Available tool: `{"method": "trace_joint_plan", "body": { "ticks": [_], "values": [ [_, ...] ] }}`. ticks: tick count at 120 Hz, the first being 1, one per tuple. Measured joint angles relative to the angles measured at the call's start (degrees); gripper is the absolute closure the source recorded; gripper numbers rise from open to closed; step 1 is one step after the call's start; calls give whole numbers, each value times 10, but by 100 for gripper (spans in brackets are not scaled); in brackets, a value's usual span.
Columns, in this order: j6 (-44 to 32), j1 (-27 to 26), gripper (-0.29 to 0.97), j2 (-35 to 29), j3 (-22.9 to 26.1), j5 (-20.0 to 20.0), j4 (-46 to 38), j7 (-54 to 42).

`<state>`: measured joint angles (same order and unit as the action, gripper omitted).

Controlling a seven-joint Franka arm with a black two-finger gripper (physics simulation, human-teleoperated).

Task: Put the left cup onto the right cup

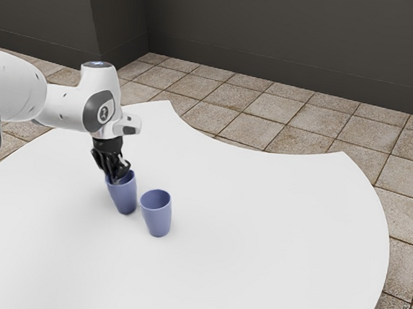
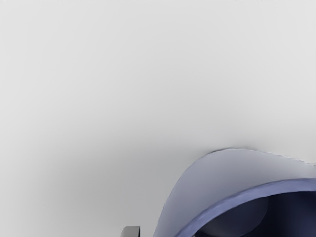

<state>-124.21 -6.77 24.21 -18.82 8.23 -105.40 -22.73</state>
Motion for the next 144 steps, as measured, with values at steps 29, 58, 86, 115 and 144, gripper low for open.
{"method": "trace_joint_plan", "body": {
  "ticks": [29,58,86,115,144],
  "values": [
    [0,-1,76,-2,1,1,0,0],
    [4,-1,78,-28,2,-2,-4,3],
    [19,-6,78,-79,3,-4,-19,4],
    [66,-18,78,-134,13,-5,-19,4],
    [105,-40,78,-180,15,-5,-37,7]
  ]
}}
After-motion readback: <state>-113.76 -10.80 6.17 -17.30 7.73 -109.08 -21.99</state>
